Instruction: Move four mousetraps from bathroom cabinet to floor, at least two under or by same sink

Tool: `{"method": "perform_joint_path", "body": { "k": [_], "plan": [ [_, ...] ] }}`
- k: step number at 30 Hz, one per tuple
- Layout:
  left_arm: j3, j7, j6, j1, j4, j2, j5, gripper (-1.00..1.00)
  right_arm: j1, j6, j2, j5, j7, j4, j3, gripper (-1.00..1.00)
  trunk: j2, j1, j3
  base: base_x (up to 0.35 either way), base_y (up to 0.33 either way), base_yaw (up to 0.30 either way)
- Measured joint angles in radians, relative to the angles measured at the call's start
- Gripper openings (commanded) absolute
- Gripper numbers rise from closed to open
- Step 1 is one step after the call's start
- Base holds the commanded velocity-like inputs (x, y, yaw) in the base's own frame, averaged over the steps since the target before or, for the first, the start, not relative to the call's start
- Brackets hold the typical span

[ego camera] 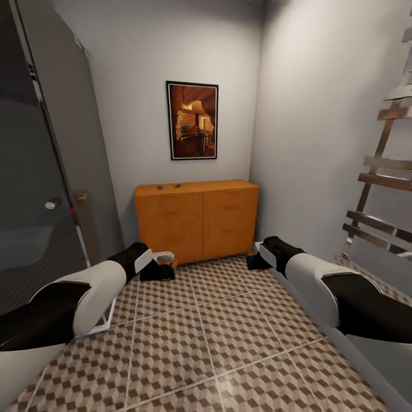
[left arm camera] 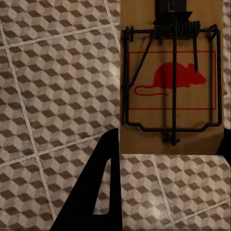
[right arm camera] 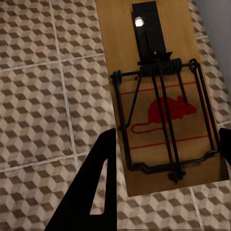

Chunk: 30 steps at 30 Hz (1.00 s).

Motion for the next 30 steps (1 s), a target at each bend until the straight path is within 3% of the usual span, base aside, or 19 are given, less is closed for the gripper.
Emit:
{"method": "perform_joint_path", "body": {
  "k": [3,7,11,14,16,18,22,23,27,28,29,30],
  "plan": [
    [0.000,0.001,-0.010,0.000,0.004,-0.003,0.011,-1.00,-0.001,-0.010,-0.003,0.004,0.000,0.005,0.001,-1.00,0.000,0.000,0.000,-0.347,0.000,0.000],
    [0.000,0.001,-0.077,0.006,0.006,-0.005,0.015,-1.00,0.002,-0.013,-0.005,0.009,0.002,0.006,0.000,-1.00,0.000,0.000,0.000,-0.346,0.000,0.000],
    [-0.001,0.001,-0.101,0.035,0.007,-0.005,0.015,-1.00,0.056,-0.013,-0.005,0.052,0.002,0.007,0.000,-1.00,0.000,0.000,0.000,-0.346,0.000,0.000],
    [-0.002,0.001,-0.165,0.109,0.008,-0.002,0.015,-1.00,0.177,-0.027,-0.008,0.123,-0.001,0.006,0.004,-1.00,0.000,0.000,0.000,-0.346,0.000,0.000],
    [-0.002,0.002,-0.192,0.154,0.008,0.000,0.016,-1.00,0.259,-0.062,-0.011,0.140,-0.001,0.007,-0.001,-1.00,0.000,0.000,-0.001,-0.346,0.000,0.000],
    [-0.002,0.002,-0.227,0.226,0.008,0.004,0.018,-1.00,0.348,-0.134,-0.014,0.147,-0.002,0.007,-0.001,-1.00,0.000,0.000,0.000,-0.346,0.000,0.000],
    [0.000,0.002,-0.291,0.319,0.008,0.008,0.028,-1.00,0.442,-0.198,-0.030,0.149,-0.001,0.007,0.000,-1.00,0.000,0.000,0.000,-0.347,0.000,0.000],
    [-0.001,0.002,-0.318,0.352,0.008,0.011,0.035,-1.00,0.476,-0.211,-0.044,0.148,-0.001,0.008,0.000,-1.00,0.000,0.000,0.000,-0.347,0.000,0.000],
    [0.000,0.001,-0.384,0.456,0.008,0.028,0.088,-1.00,0.601,-0.269,-0.097,0.143,0.003,0.008,-0.001,-1.00,0.000,0.000,0.000,-0.342,0.000,-0.021],
    [-0.002,0.001,-0.401,0.495,0.008,0.039,0.123,-1.00,0.655,-0.336,-0.116,0.141,0.004,0.008,0.002,-1.00,0.000,0.000,0.000,-0.274,0.000,-0.153],
    [-0.001,0.001,-0.408,0.513,0.008,0.045,0.141,-1.00,0.708,-0.369,-0.123,0.138,0.003,0.009,-0.003,-1.00,0.000,0.000,0.000,-0.242,0.000,-0.182],
    [0.000,0.001,-0.412,0.521,0.008,0.047,0.150,-1.00,0.710,-0.384,-0.124,0.139,0.002,0.009,-0.002,-1.00,0.000,0.000,0.000,-0.171,0.000,-0.224]
  ]
}}
